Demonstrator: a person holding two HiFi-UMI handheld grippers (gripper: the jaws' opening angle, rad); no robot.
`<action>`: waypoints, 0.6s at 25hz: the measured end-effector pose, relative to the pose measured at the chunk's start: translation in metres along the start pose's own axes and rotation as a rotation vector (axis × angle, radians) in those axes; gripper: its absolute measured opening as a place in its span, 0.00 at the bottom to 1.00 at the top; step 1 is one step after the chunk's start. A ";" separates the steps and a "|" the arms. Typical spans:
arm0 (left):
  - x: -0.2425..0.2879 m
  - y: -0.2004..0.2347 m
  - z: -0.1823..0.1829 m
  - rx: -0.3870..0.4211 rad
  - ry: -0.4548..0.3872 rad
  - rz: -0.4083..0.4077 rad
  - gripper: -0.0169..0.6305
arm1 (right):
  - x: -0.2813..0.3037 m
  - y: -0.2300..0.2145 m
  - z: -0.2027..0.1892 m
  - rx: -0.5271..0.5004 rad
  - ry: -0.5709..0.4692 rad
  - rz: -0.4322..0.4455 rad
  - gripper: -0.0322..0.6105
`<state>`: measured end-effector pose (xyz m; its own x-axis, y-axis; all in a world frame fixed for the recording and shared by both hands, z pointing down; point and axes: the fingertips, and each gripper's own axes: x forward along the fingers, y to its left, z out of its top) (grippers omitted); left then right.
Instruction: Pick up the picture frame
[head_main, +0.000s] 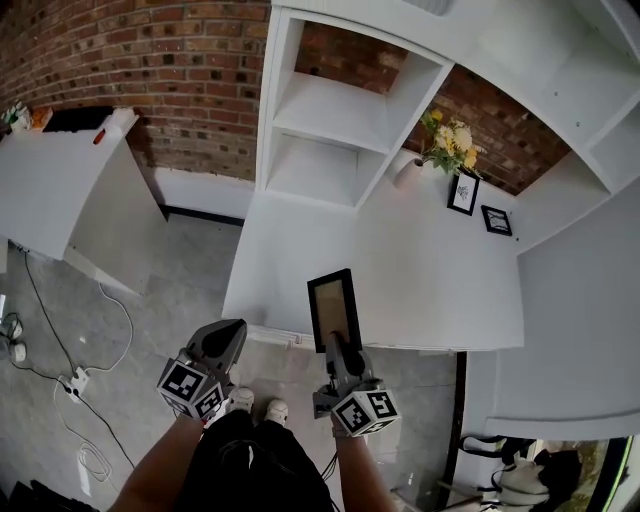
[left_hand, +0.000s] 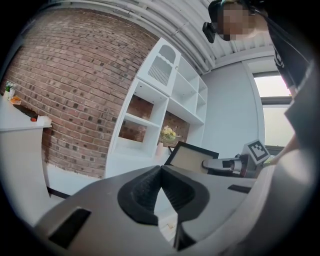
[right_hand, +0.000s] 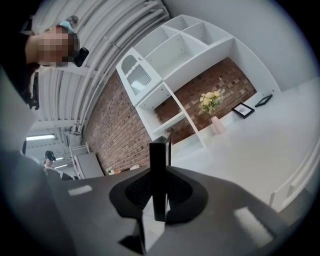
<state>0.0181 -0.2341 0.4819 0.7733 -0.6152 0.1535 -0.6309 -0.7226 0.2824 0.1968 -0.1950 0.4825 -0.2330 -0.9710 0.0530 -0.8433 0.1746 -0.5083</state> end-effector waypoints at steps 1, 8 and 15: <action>0.001 0.000 0.003 0.004 -0.003 -0.002 0.03 | 0.000 0.001 0.003 -0.015 -0.002 -0.001 0.12; 0.001 0.006 0.021 0.014 -0.027 0.006 0.03 | 0.004 0.012 0.022 -0.111 -0.020 0.001 0.12; 0.001 0.005 0.035 0.027 -0.054 0.000 0.03 | 0.007 0.020 0.035 -0.180 -0.035 -0.002 0.12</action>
<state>0.0132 -0.2498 0.4502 0.7690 -0.6311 0.1019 -0.6333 -0.7301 0.2568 0.1951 -0.2036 0.4427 -0.2166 -0.9760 0.0219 -0.9176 0.1958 -0.3460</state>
